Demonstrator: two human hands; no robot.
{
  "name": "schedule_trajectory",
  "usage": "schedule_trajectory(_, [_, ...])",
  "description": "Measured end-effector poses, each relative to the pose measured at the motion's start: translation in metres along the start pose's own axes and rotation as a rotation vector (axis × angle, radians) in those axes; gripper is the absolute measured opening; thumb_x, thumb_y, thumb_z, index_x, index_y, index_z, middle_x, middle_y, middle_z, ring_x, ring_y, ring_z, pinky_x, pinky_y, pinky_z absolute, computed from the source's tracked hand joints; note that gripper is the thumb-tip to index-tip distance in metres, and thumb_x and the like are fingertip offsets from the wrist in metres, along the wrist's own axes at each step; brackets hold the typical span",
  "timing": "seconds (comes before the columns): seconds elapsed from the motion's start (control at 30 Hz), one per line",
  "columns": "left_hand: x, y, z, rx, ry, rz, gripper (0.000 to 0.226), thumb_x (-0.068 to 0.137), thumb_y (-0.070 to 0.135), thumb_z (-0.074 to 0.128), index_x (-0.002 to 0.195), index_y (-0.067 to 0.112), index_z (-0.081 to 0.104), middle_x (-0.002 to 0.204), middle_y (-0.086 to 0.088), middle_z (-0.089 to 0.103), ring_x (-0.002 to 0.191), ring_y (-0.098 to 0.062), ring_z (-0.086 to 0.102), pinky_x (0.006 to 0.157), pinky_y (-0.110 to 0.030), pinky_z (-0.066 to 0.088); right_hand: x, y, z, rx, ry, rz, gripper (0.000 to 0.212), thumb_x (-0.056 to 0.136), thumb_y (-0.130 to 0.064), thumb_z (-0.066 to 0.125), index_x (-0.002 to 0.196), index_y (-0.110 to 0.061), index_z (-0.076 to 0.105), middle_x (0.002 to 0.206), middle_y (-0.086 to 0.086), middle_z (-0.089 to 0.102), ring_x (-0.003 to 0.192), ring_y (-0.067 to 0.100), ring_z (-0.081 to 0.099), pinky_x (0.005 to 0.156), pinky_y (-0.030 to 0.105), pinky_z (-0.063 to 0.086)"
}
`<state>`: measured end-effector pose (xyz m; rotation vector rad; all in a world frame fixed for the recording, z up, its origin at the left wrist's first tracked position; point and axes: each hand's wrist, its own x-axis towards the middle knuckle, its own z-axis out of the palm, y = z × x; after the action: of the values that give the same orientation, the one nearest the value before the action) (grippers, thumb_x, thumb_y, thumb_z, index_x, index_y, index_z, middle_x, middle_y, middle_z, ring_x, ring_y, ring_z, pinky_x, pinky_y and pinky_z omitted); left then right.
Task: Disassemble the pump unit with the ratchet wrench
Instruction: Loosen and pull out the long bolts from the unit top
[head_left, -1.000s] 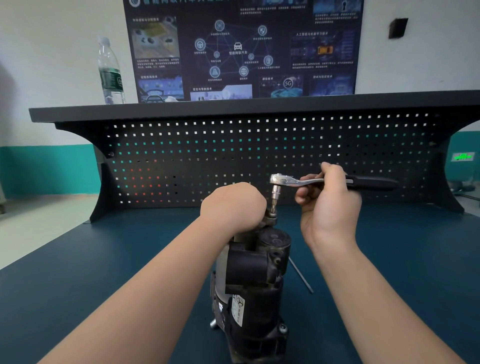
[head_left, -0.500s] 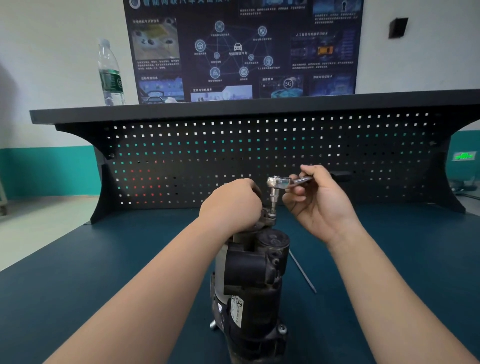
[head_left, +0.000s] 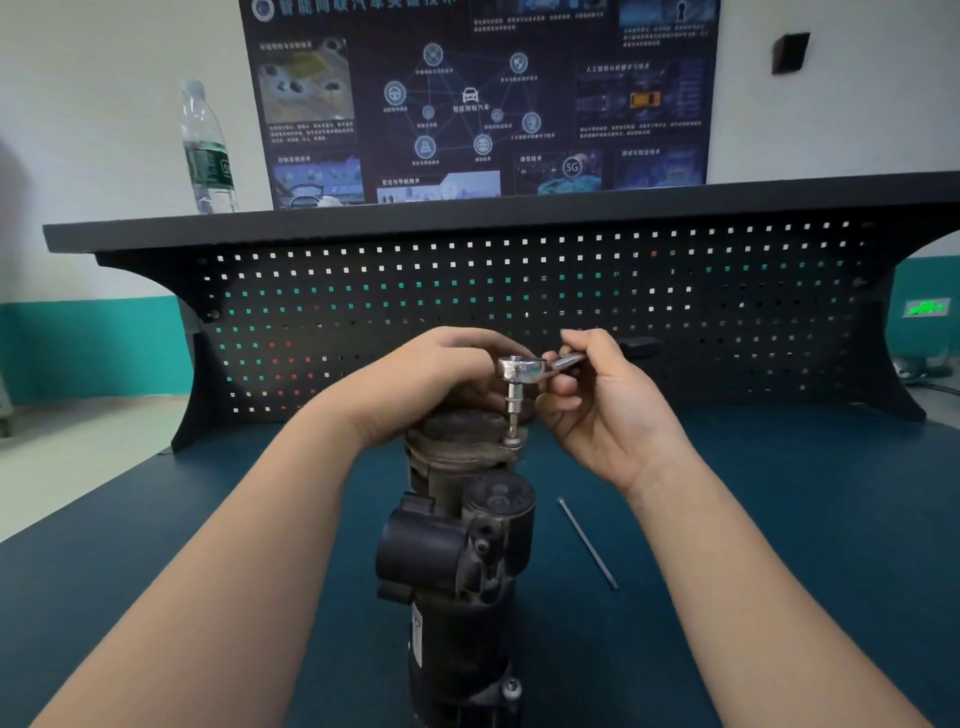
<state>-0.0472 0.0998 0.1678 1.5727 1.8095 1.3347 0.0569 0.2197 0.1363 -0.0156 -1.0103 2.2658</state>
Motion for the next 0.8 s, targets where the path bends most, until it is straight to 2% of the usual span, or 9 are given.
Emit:
schedule_trajectory(0.07, [-0.001, 0.003, -0.004, 0.186, -0.062, -0.005, 0.038, 0.067, 0.020, 0.051, 0.103, 0.020, 0.064, 0.077, 0.006, 0.066, 0.068, -0.007, 0.059, 0.060, -0.019, 0.044, -0.001, -0.003, -0.001, -0.018, -0.002, 0.028, 0.054, 0.096, -0.013, 0.049, 0.044, -0.007, 0.061, 0.052, 0.004, 0.059, 0.035, 0.004, 0.046, 0.031, 0.013, 0.033])
schedule_trajectory(0.13, [-0.002, 0.007, -0.004, 0.366, -0.151, -0.057, 0.035, 0.068, 0.022, 0.051, 0.102, 0.019, 0.060, 0.065, 0.007, 0.052, 0.057, -0.009, 0.044, 0.051, -0.018, 0.035, -0.002, -0.006, -0.001, -0.009, 0.022, 0.038, 0.040, 0.096, -0.012, 0.050, 0.058, -0.003, 0.058, 0.053, 0.005, 0.060, 0.035, 0.004, 0.047, 0.031, 0.012, 0.033])
schedule_trajectory(0.23, [-0.006, 0.012, -0.004, 0.555, -0.236, -0.177, 0.033, 0.072, 0.031, 0.048, 0.097, 0.018, 0.064, 0.073, 0.000, 0.048, 0.068, -0.016, 0.040, 0.062, -0.029, 0.034, -0.001, -0.008, -0.002, -0.005, 0.078, -0.002, 0.033, 0.096, -0.011, 0.052, 0.064, -0.002, 0.054, 0.053, 0.008, 0.062, 0.036, 0.005, 0.049, 0.032, 0.012, 0.035])
schedule_trajectory(0.37, [-0.004, 0.016, -0.001, 0.727, -0.166, -0.295, 0.028, 0.089, 0.035, 0.045, 0.104, 0.018, 0.063, 0.078, 0.005, 0.060, 0.070, -0.013, 0.051, 0.065, -0.026, 0.038, 0.000, -0.007, -0.003, -0.099, 0.127, -0.120, 0.031, 0.096, -0.013, 0.053, 0.068, -0.001, 0.058, 0.057, 0.011, 0.065, 0.040, 0.006, 0.053, 0.036, 0.014, 0.039])
schedule_trajectory(0.47, [0.006, 0.015, 0.001, 0.889, -0.041, -0.324, 0.030, 0.086, 0.043, 0.046, 0.084, 0.019, 0.065, 0.074, 0.005, 0.063, 0.068, -0.012, 0.057, 0.061, -0.026, 0.042, -0.003, 0.000, 0.001, -0.154, 0.121, -0.219, 0.023, 0.096, -0.012, 0.055, 0.076, -0.002, 0.059, 0.060, 0.011, 0.066, 0.043, 0.008, 0.058, 0.039, 0.016, 0.044])
schedule_trajectory(0.53, [0.010, 0.010, 0.003, 0.847, 0.045, -0.285, 0.029, 0.083, 0.041, 0.051, 0.072, 0.017, 0.061, 0.064, 0.004, 0.058, 0.058, -0.013, 0.053, 0.056, -0.025, 0.040, -0.004, 0.005, 0.004, -0.177, 0.136, -0.270, 0.018, 0.095, -0.011, 0.057, 0.078, -0.003, 0.060, 0.061, 0.008, 0.066, 0.045, 0.009, 0.060, 0.041, 0.018, 0.047])
schedule_trajectory(0.6, [0.008, 0.003, 0.004, 0.689, 0.085, -0.215, 0.023, 0.082, 0.036, 0.054, 0.081, 0.015, 0.064, 0.066, 0.001, 0.060, 0.058, -0.012, 0.052, 0.057, -0.025, 0.041, -0.004, 0.006, 0.004, -0.198, 0.163, -0.275, 0.015, 0.093, -0.011, 0.058, 0.080, -0.005, 0.061, 0.061, 0.004, 0.066, 0.047, 0.009, 0.061, 0.044, 0.019, 0.049])
schedule_trajectory(0.7, [0.000, -0.004, 0.001, 0.464, 0.089, -0.110, 0.018, 0.085, 0.036, 0.059, 0.090, 0.022, 0.070, 0.057, 0.011, 0.056, 0.049, -0.007, 0.046, 0.047, -0.014, 0.038, -0.003, 0.003, 0.001, -0.291, 0.198, -0.241, 0.008, 0.090, -0.016, 0.064, 0.087, -0.009, 0.064, 0.069, 0.002, 0.070, 0.053, 0.010, 0.064, 0.045, 0.019, 0.047])
schedule_trajectory(0.8, [0.002, -0.009, -0.001, 0.481, 0.158, -0.014, 0.023, 0.084, 0.049, 0.063, 0.091, 0.027, 0.069, 0.078, 0.010, 0.070, 0.069, -0.014, 0.063, 0.067, -0.020, 0.050, -0.002, 0.002, -0.002, -0.352, 0.200, -0.254, 0.009, 0.089, -0.020, 0.066, 0.083, -0.013, 0.066, 0.068, -0.002, 0.071, 0.053, 0.009, 0.064, 0.044, 0.018, 0.045])
